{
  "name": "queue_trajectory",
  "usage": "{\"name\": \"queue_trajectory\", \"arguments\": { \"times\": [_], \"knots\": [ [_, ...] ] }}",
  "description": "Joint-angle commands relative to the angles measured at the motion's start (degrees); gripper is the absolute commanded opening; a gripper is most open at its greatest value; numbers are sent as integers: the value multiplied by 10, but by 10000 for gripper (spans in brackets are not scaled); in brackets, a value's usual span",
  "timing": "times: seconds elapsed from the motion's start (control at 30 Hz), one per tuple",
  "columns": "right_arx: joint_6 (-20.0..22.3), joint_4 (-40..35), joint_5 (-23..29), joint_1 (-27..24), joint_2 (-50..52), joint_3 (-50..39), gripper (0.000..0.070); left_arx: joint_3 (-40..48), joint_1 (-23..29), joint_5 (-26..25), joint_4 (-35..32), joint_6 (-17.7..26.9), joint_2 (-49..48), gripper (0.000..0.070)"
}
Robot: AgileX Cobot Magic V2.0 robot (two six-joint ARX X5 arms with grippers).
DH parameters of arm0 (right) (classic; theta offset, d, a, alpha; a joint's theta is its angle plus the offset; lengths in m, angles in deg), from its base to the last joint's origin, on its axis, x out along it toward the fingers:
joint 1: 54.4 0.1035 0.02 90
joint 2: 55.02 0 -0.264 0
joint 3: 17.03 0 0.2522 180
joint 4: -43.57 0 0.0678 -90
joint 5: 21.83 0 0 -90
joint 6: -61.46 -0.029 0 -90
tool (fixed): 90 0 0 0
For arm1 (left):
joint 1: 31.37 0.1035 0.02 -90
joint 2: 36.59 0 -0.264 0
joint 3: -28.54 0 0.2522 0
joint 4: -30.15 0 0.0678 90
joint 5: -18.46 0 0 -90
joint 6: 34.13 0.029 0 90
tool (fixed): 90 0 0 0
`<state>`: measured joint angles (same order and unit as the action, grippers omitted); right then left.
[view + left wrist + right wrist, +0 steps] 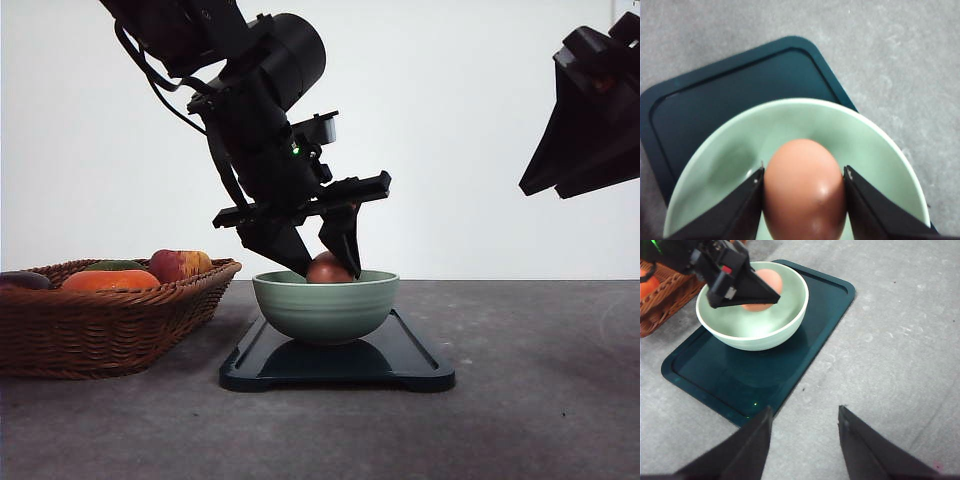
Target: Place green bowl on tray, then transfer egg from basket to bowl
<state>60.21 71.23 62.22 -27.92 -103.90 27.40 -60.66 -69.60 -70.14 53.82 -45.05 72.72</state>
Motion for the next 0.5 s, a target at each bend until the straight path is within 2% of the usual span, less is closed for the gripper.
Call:
{"name": "queue_trajectory", "arguments": {
  "times": [0.0, 0.47],
  "knots": [
    [4, -6, 0, 3, -5, 3, 260, -10, -5, 2, -9, 8, 21, 186],
    [4, -6, 0, 3, -5, 3, 260, -10, -5, 3, -11, 8, 28, 188]
  ]
}}
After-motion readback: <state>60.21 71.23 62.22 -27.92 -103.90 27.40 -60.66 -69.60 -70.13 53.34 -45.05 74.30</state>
